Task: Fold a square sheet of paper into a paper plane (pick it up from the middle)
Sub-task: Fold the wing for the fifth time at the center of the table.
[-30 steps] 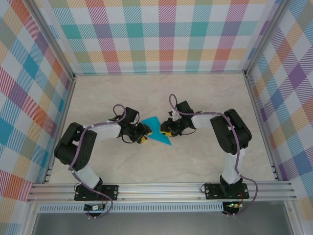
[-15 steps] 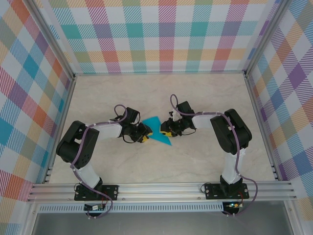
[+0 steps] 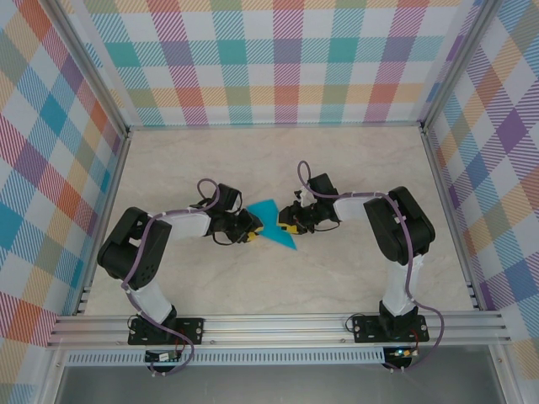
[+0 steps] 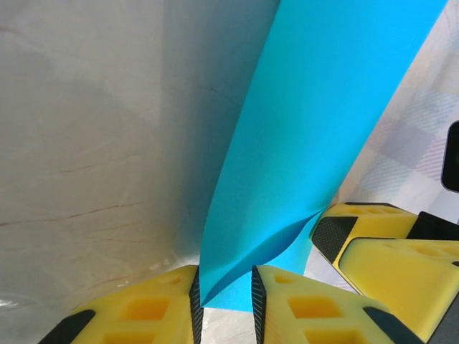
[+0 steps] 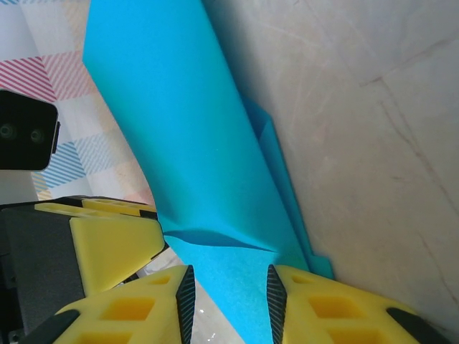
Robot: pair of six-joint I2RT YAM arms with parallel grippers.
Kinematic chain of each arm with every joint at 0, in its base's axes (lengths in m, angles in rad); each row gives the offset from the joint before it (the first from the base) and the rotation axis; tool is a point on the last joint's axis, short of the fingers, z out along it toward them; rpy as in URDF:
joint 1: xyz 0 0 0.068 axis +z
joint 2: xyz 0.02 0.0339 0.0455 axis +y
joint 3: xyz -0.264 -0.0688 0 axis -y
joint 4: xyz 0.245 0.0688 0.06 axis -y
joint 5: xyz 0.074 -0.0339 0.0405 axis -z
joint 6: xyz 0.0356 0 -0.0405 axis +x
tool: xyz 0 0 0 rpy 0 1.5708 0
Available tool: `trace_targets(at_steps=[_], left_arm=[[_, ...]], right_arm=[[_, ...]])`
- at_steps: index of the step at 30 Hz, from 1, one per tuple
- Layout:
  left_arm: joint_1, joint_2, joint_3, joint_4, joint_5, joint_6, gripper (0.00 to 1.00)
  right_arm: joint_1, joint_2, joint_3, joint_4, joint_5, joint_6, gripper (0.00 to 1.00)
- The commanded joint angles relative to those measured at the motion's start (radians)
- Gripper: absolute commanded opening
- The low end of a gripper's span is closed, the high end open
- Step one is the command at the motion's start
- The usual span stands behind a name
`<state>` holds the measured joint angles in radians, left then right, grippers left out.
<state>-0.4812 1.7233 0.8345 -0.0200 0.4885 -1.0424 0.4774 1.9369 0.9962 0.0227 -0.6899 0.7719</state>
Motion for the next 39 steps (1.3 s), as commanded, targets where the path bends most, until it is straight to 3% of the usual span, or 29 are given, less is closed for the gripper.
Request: trace_targets(at_steps=[1,6,12,19,25,30,39], left_arm=[[-0.010,0.013,0.015,0.029,0.022,-0.007,0.22],[-0.013,0.005,0.020,0.034,0.030,-0.015,0.11],[-0.023,-0.011,0.054,-0.028,0.005,-0.011,0.05],[-0.031,-0.019,0.083,-0.084,-0.006,-0.019,0.03],[-0.037,-0.030,0.114,-0.122,-0.004,-0.028,0.03],[-0.036,-0.040,0.132,-0.145,-0.005,-0.038,0.03],[-0.036,-0.044,0.153,-0.161,0.001,-0.048,0.03]], right_arm=[[-0.006,0.017,-0.005,0.013,-0.024,0.003,0.35],[-0.006,-0.037,0.001,-0.026,0.023,-0.049,0.38],[0.015,-0.172,-0.009,-0.102,0.194,-0.219,0.58],[0.139,-0.329,-0.100,-0.055,0.558,-0.472,0.70],[0.264,-0.399,-0.248,0.171,0.710,-0.757,0.71],[0.330,-0.357,-0.265,0.226,0.802,-0.937,0.70],[0.400,-0.245,-0.281,0.401,0.892,-1.088,0.63]])
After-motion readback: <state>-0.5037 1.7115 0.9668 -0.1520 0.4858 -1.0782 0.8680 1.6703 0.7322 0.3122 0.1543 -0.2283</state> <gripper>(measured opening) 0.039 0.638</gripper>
